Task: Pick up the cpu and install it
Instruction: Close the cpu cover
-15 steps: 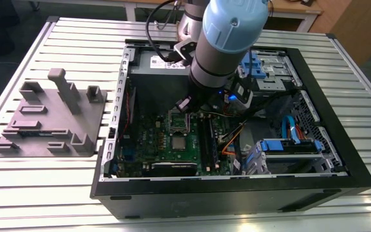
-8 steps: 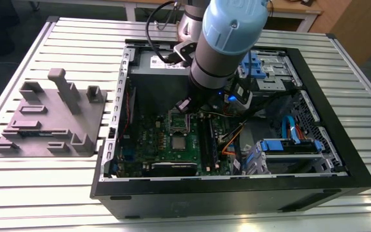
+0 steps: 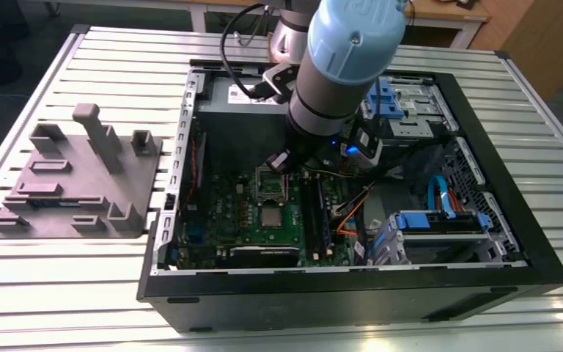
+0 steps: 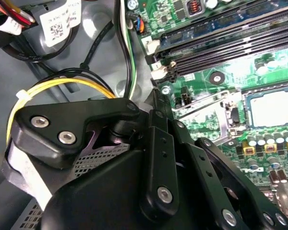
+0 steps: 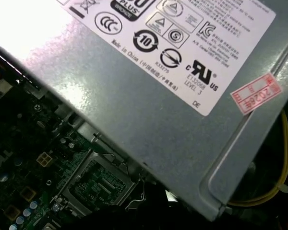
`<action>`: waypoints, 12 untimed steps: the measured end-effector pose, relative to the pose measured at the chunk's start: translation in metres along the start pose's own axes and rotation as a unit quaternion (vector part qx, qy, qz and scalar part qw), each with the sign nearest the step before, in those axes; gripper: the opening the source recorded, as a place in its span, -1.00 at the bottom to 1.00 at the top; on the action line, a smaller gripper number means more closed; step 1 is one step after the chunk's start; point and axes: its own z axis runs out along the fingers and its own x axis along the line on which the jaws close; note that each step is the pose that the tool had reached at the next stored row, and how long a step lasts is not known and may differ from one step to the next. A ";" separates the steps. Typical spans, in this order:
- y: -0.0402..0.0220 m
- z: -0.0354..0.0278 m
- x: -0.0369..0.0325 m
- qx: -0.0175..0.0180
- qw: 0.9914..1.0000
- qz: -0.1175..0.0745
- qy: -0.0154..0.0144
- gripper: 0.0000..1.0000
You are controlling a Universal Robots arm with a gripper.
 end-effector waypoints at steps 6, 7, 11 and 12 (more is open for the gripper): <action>0.0000 -0.0002 0.0001 0.008 1.000 0.000 0.007 -0.80; 0.0001 -0.0005 0.0000 0.009 1.000 -0.001 0.007 -0.80; 0.0007 -0.0028 -0.0003 0.008 1.000 -0.001 0.007 -0.80; 0.0008 -0.0035 -0.0004 0.009 1.000 -0.001 0.007 -0.80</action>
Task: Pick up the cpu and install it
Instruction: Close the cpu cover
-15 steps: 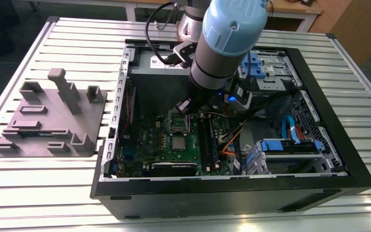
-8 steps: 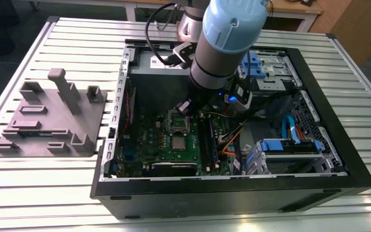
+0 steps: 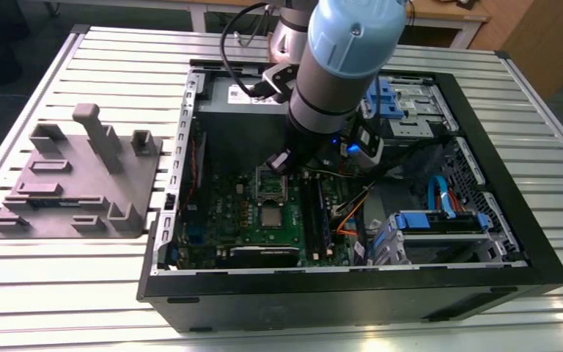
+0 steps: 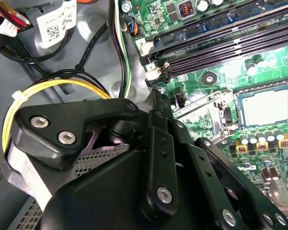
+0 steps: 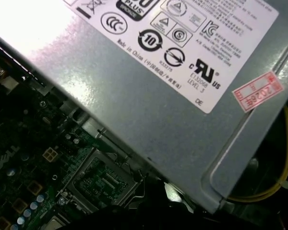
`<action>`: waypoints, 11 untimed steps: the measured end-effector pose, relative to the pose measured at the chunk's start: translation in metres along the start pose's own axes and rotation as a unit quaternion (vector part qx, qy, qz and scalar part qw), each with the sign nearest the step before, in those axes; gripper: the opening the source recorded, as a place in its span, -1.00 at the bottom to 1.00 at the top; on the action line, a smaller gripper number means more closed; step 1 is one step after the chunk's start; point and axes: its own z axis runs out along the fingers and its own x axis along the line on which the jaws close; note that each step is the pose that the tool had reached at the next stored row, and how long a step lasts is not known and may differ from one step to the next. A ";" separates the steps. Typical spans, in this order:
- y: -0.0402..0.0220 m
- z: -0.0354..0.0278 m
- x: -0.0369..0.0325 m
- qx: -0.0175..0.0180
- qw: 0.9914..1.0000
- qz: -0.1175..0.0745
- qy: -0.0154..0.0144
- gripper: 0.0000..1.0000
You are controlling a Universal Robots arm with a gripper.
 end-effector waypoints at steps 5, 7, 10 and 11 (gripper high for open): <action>0.0005 -0.0022 -0.0002 0.003 1.000 -0.002 0.003 -0.80; 0.0008 -0.0033 -0.0002 0.005 1.000 -0.002 0.004 -0.80; 0.0016 -0.0066 -0.0005 0.008 1.000 -0.004 0.008 -0.80; 0.0017 -0.0072 -0.0006 0.009 1.000 -0.005 0.008 -0.80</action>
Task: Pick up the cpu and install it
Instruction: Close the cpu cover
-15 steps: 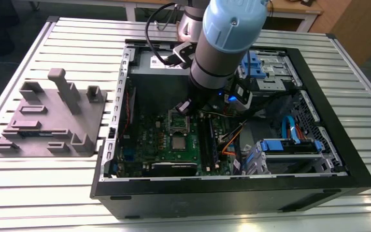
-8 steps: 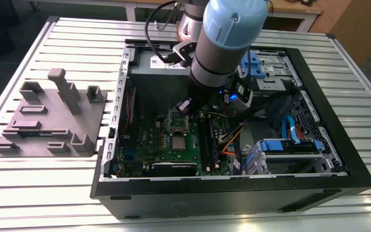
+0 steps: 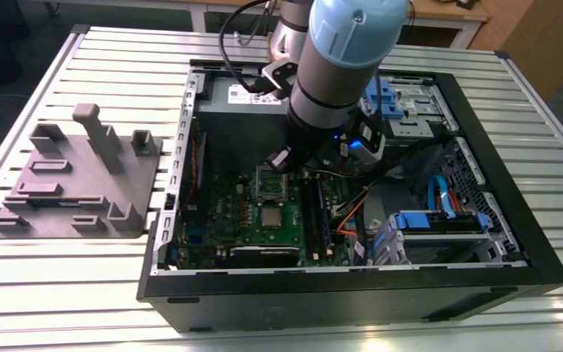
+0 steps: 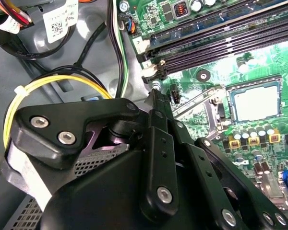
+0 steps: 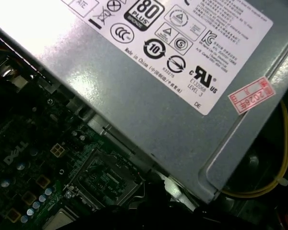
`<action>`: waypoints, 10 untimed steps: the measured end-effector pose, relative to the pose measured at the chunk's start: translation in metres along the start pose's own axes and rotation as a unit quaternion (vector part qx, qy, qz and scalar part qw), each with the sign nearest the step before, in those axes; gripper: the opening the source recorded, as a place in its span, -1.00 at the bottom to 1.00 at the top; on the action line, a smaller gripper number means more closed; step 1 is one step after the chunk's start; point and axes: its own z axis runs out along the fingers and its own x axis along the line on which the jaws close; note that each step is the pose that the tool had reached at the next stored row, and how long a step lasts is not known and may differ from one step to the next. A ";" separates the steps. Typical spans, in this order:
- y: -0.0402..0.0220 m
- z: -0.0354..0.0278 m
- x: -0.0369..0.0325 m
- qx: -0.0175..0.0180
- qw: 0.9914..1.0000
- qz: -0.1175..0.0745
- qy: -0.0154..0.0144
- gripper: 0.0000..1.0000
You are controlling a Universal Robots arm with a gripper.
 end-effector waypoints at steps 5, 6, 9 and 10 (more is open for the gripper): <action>0.0006 -0.0031 -0.0002 0.003 1.000 -0.003 0.003 -0.80; 0.0007 -0.0036 -0.0002 0.003 1.000 -0.004 0.004 -0.80; 0.0010 -0.0048 -0.0002 0.005 1.000 -0.007 0.006 -0.80; 0.0011 -0.0051 -0.0002 0.005 1.000 -0.009 0.006 -0.80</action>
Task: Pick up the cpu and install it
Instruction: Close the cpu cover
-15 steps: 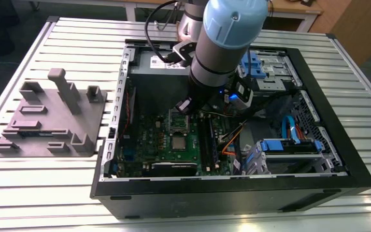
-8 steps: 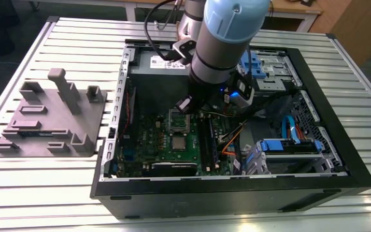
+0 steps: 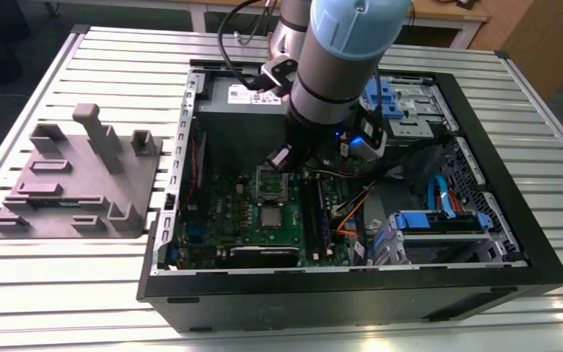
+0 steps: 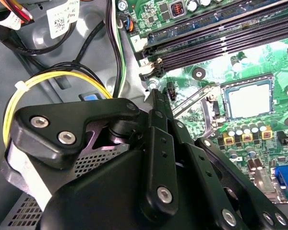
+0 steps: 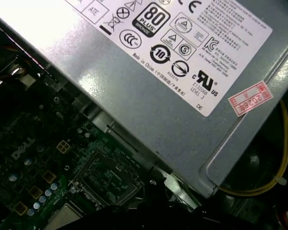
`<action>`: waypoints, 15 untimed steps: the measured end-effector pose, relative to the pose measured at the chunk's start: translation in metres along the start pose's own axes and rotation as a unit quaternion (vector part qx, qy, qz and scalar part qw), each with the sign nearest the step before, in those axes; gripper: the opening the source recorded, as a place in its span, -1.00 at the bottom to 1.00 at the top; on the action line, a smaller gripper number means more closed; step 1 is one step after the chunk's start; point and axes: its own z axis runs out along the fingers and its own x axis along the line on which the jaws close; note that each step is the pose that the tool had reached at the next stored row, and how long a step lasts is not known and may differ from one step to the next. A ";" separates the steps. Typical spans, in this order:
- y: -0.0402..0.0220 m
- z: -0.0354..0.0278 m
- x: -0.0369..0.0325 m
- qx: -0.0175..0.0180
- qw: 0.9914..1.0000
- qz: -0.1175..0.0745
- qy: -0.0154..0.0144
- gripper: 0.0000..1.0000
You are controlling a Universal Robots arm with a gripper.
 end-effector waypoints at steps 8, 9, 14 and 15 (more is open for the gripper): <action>0.0005 -0.0026 -0.0001 0.007 1.000 -0.007 0.008 -0.80; 0.0006 -0.0031 -0.0002 0.007 1.000 -0.008 0.008 -0.80; 0.0012 -0.0062 -0.0004 0.010 1.000 -0.011 0.011 -0.80; 0.0013 -0.0069 -0.0005 0.011 1.000 -0.012 0.012 -0.80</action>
